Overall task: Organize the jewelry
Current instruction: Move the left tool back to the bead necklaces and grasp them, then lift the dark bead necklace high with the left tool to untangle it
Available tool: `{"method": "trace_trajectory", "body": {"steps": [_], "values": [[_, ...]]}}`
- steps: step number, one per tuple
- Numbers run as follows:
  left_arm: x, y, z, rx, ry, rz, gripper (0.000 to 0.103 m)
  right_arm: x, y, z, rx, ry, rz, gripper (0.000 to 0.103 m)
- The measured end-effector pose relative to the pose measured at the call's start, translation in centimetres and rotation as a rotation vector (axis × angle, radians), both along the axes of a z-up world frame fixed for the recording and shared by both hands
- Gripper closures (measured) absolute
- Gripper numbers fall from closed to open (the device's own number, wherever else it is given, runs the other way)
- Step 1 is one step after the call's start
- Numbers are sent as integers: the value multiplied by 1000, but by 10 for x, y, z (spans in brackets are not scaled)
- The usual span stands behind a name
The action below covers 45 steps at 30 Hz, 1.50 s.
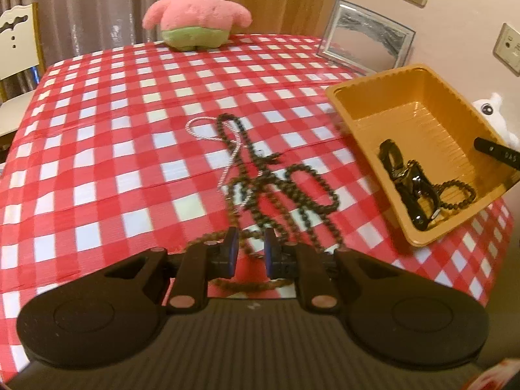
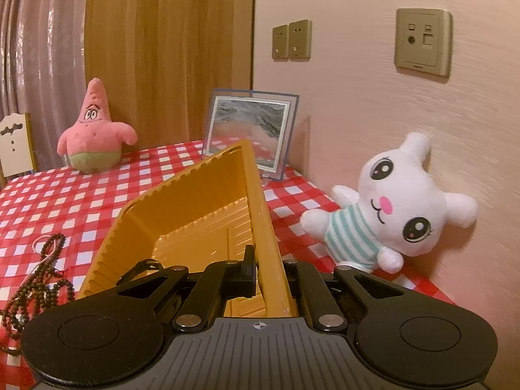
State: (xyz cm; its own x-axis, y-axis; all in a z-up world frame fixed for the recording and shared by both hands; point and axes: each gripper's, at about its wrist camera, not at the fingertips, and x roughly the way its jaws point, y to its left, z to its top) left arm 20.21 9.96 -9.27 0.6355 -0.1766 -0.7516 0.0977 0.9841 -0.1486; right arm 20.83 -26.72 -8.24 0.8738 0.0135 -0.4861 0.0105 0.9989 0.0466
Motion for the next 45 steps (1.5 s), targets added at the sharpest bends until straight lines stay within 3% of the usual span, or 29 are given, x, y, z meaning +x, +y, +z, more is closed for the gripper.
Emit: {"method": "trace_trajectory", "body": {"steps": [17,30,34,45], "values": [[8,20,-6,-4,10,-13,90,5,9,-1,-20,19,-4,98],[39,-30,-18,-92,32,-78,85,5,8,-1,-27,23,-1,98],[55,-41,-24,-96,34,-45,78,4,8,0,-27,23,3,98],[86,-52,-45,-127,101,35,78,3,9,-1,-30,22,13,98]]}}
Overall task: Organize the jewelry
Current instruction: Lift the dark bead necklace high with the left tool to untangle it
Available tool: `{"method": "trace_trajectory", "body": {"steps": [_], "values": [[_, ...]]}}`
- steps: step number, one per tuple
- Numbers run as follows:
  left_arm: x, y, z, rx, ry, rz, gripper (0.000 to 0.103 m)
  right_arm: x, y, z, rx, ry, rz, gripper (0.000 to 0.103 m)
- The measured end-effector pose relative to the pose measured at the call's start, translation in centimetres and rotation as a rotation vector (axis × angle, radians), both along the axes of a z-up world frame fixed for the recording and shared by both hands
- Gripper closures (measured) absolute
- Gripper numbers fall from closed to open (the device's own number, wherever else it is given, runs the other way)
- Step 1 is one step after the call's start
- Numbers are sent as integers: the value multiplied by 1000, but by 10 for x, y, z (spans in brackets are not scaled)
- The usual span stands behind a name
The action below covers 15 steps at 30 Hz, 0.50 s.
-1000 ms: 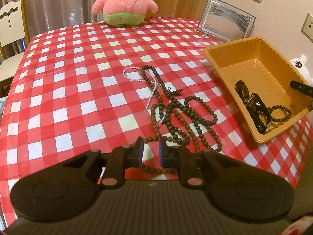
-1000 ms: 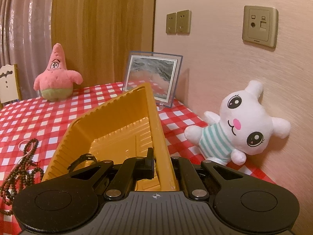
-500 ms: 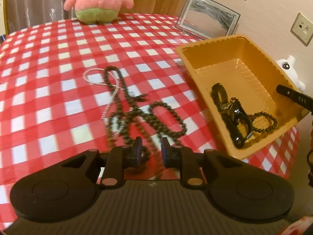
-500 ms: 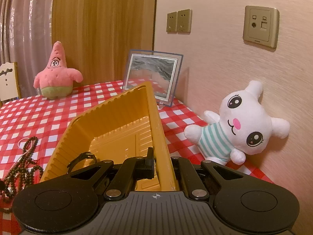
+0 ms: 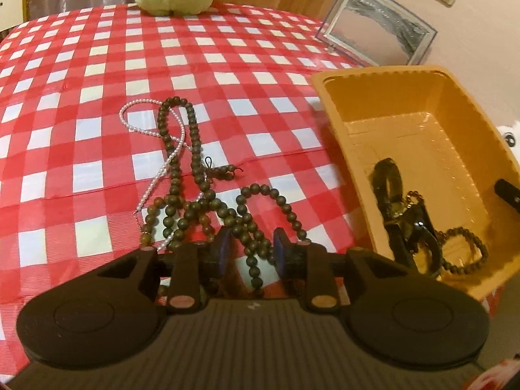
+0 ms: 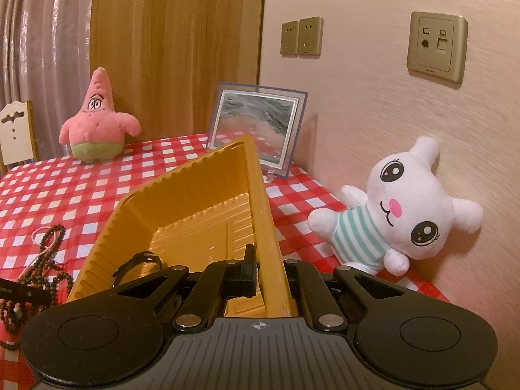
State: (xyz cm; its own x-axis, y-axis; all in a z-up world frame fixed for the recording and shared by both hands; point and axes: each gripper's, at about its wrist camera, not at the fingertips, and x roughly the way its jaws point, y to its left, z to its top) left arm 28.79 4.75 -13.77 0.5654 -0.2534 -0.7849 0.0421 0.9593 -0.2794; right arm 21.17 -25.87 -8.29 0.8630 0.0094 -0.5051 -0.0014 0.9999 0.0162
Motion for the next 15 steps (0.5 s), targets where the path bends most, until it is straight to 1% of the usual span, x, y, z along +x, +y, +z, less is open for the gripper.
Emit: {"method": "trace_trajectory", "body": {"steps": [4,6,8,9,13,14,15], "values": [[5,-7,-2,40,-26,13,79,0,0,-1,1,3,0,98],[6,-11,-3,76,-44,2,79,1,-1,-1,3,5,0,98],[6,-17,-4,129,-58,-11,87,1,-2,-2,4,8,0,98],[6,-18,-5,146,-61,-15,89,1,-2,-2,5,8,1,98],[6,-13,-4,126,-47,-16,92,2,-3,-3,8,10,2,98],[5,-11,-1,121,-52,-22,97,2,-3,-3,9,11,2,98],[4,-10,2,117,-61,-32,97,2,-3,-3,7,10,2,98]]}}
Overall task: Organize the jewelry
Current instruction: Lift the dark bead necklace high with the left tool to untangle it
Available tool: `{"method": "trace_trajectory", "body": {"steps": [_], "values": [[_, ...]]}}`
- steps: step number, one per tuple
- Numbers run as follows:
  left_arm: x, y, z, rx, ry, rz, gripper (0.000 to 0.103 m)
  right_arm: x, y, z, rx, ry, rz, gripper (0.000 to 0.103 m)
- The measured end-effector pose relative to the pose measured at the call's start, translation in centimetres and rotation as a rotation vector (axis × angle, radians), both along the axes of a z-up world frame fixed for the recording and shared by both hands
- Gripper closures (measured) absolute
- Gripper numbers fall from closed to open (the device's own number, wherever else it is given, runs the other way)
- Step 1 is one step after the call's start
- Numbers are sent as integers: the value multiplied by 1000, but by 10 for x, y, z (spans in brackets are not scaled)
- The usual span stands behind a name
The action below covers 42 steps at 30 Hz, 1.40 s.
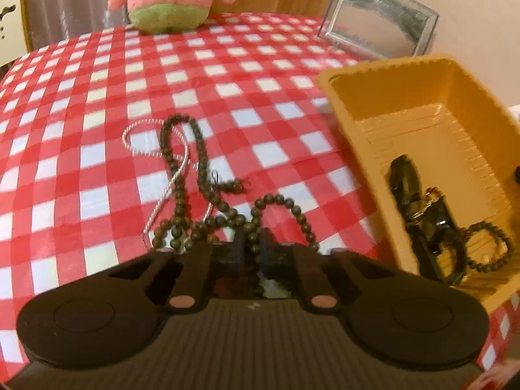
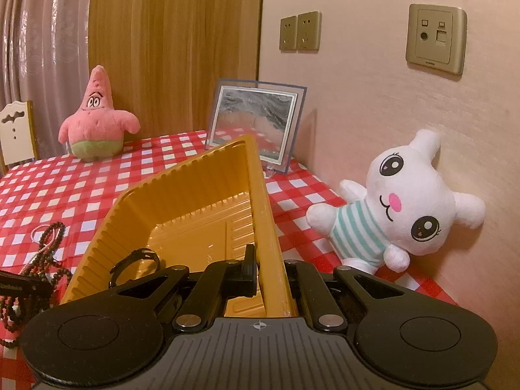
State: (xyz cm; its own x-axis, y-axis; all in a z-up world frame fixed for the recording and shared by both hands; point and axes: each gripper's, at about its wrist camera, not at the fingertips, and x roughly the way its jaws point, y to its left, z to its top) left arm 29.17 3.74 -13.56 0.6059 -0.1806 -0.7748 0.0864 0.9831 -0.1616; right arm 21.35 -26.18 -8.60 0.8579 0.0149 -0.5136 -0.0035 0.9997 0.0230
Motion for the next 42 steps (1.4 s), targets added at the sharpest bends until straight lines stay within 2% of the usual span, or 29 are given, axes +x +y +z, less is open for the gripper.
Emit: {"method": "trace_trajectory", "body": {"steps": [4,11,17,25,34,42], "values": [[-10,9,28,-12,-55,-45,97,0,-1,-1,4,1,3,98],[-37,44,114,1,-237,-91,97,0,-3,-3,14,0,10,99],[-49,68,186,-4,-374,-86,97,0,-4,-3,19,-2,13,98],[-64,92,261,-51,-533,-64,97,1,-5,-3,21,-7,20,99],[-88,116,325,-91,-663,-31,97,1,-5,-4,19,-8,22,99],[-98,121,361,-62,-729,-27,97,1,-4,-3,18,-9,25,99]]}}
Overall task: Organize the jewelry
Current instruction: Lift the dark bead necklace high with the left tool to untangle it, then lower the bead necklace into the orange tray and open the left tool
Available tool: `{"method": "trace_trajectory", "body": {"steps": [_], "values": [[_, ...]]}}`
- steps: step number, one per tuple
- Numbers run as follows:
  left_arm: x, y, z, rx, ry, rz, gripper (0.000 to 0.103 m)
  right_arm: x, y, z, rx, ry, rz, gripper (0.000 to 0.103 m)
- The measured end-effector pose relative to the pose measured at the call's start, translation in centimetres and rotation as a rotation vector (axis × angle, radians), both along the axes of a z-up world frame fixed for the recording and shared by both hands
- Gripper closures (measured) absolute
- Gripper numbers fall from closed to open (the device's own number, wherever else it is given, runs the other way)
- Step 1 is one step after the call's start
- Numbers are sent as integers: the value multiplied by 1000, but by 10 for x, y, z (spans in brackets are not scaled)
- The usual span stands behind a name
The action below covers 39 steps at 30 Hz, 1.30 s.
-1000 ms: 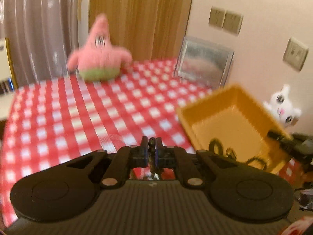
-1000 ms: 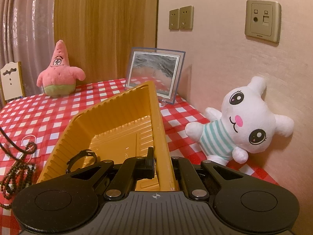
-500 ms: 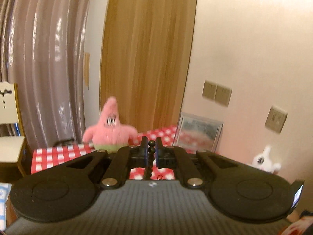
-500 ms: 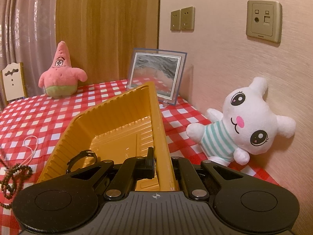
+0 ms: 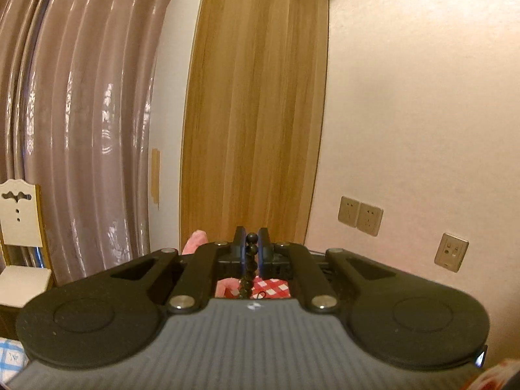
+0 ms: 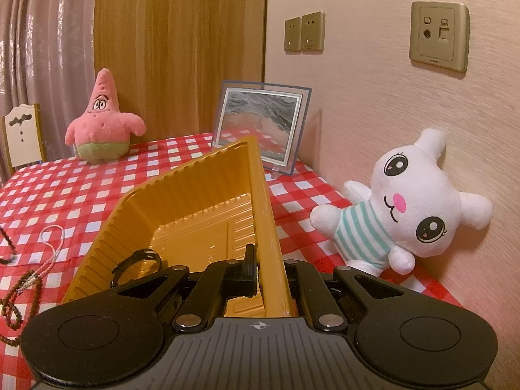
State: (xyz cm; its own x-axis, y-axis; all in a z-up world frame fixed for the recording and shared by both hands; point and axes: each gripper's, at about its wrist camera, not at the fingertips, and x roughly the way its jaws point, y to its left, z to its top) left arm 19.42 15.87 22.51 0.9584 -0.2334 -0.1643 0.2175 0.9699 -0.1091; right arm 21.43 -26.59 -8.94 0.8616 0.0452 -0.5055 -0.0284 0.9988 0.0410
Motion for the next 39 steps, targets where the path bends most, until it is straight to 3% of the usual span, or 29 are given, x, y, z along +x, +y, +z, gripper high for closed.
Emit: {"method": "trace_trajectory", "body": {"steps": [15,30,34,39], "values": [[7,-24,20,31,-10,-100,97,-1,2,2,-2,-4,4,98],[41,-122,32,-50,-89,-469,97,0,2,4,-3,-8,6,98],[54,-146,21,-85,-63,-527,97,0,2,5,-3,-12,9,98],[74,-168,-15,-148,66,-578,97,0,2,5,-12,-16,14,98]]}}
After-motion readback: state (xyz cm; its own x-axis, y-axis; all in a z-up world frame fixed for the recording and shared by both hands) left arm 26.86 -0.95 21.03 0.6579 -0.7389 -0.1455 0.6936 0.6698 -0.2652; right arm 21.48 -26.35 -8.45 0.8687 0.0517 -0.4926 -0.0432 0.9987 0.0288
